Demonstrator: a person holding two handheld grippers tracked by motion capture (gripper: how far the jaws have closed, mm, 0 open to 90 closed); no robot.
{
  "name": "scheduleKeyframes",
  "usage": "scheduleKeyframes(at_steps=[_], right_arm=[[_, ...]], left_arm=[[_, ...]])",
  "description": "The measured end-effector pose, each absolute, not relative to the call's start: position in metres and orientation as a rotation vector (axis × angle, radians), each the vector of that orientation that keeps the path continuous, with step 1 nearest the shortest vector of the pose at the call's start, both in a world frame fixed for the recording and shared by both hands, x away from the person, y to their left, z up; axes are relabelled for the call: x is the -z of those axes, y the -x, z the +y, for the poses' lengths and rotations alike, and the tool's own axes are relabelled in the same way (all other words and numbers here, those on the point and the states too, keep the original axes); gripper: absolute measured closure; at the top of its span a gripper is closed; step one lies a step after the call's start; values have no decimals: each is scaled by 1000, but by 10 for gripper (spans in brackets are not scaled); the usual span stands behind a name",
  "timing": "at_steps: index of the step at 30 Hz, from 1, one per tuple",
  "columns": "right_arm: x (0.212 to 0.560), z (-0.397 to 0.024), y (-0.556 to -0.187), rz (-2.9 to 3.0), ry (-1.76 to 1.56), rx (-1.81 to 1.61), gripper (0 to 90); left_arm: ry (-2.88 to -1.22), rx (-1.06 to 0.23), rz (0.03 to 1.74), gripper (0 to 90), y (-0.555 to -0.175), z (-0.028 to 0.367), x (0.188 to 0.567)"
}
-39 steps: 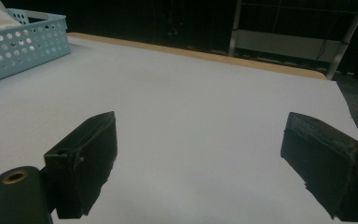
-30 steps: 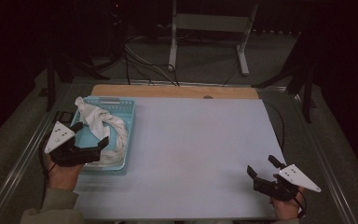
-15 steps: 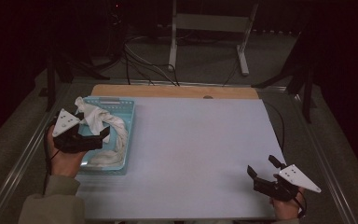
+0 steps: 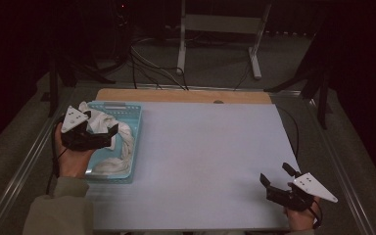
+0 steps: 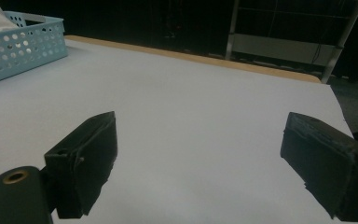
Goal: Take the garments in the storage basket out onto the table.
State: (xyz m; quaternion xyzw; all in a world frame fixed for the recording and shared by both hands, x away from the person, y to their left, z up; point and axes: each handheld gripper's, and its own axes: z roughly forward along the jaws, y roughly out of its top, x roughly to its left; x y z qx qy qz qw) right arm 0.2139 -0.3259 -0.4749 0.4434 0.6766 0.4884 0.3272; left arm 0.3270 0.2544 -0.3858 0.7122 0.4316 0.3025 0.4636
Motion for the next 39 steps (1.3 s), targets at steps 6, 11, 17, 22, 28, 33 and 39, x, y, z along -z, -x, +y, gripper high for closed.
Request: scheduleKeyframes(at_steps=[6,11,17,22,28,33,39], right_arm=[[475,-326,-214,1769,-1162,-1282,109],[475,-326,-214,1766,-1163,-1284,109],[474,-327,-213,1762,-1160,-1287,109],[474,-327,-213,1761,-1165,-1288,109],[474,-327,-213,1761,-1165,-1287,109],[474,-327,-213,1761,-1163,-1289,109],[474,-327,-213,1762,-1163,-1290,109]], left_arm=[[-1757,-735,1083,2,-339,252,388],[-1740,-728,1106,2,-347,252,393],[-1706,-722,1130,2,-356,255,397],[-1713,-712,1151,2,-362,255,403],[-1717,-699,1176,2,-367,254,406],[-1726,-684,1191,1,-373,251,412],[-1739,-672,1212,2,-381,247,421]])
